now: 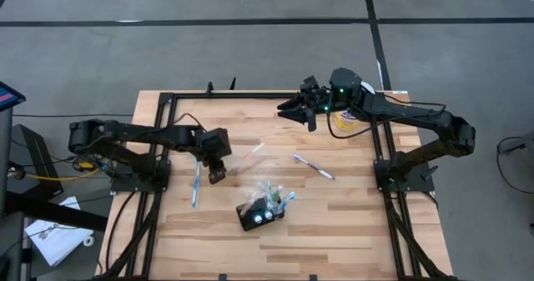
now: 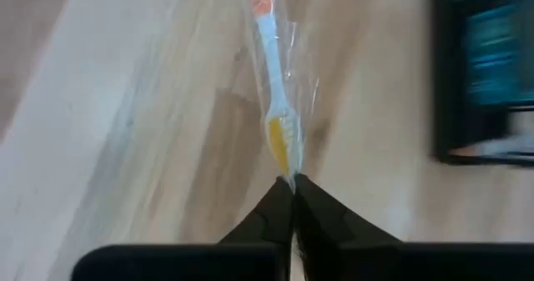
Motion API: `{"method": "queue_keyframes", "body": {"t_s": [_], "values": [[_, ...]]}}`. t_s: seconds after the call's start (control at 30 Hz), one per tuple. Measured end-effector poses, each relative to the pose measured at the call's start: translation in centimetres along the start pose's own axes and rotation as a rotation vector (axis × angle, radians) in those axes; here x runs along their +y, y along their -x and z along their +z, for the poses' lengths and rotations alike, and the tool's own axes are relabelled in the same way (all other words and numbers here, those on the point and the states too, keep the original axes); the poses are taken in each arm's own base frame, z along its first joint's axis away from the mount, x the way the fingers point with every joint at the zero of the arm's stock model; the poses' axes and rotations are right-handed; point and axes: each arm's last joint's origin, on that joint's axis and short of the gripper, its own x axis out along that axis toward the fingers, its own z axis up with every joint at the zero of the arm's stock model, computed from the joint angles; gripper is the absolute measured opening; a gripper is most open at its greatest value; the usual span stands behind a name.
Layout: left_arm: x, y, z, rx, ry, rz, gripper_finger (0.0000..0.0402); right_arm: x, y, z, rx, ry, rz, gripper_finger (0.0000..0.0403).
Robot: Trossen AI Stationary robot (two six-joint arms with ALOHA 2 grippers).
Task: Pick & Place toothbrushing station
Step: Put the orange toothbrush into the mesh organizer
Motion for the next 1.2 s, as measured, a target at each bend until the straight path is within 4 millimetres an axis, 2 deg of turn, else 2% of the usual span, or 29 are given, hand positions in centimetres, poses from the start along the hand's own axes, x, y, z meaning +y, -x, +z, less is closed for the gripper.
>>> {"method": "queue_keyframes", "body": {"t_s": [0.1, 0.2, 0.47, 0.63, 0.8, 0.97, 1.07, 1.2], "values": [[-0.8, 3.0, 0.2, 0.039, 0.010, -0.087, 0.0000, 0.0, 0.0, 0.0, -0.001, 0.005, 0.000, 0.0163], [-1.4, 5.7, -0.5, 0.172, 0.062, -0.188, 0.0000, 0.0, 0.0, 0.0, -0.002, 0.012, 0.000, 0.0163], [-3.3, 12.5, -2.6, 0.532, 0.142, -0.143, 0.0000, 0.0, 0.0, 0.0, -0.003, 0.048, 0.001, 0.0163], [-5.0, 13.9, -1.0, 0.501, 0.155, -0.171, 0.0000, 0.1, 0.0, 0.1, -0.006, 0.062, 0.010, 0.0163], [-6.7, 13.2, 1.4, 0.582, 0.221, -0.336, 0.0000, 0.2, 0.0, 0.2, -0.016, 0.073, 0.018, 0.0163], [-8.8, 13.0, 3.5, 0.588, 0.133, -0.403, 0.0000, 0.1, -0.1, -0.1, 0.010, 0.060, 0.018, 0.0163], [-9.0, 13.4, 4.7, 0.517, 0.079, -0.341, 0.0000, 0.4, -0.2, -0.5, 0.040, 0.045, 0.027, 0.0163], [-7.6, 14.0, 6.4, 0.378, 0.080, -0.245, 0.0000, 1.2, -0.6, -1.1, 0.087, 0.041, 0.075, 0.0163]]}}
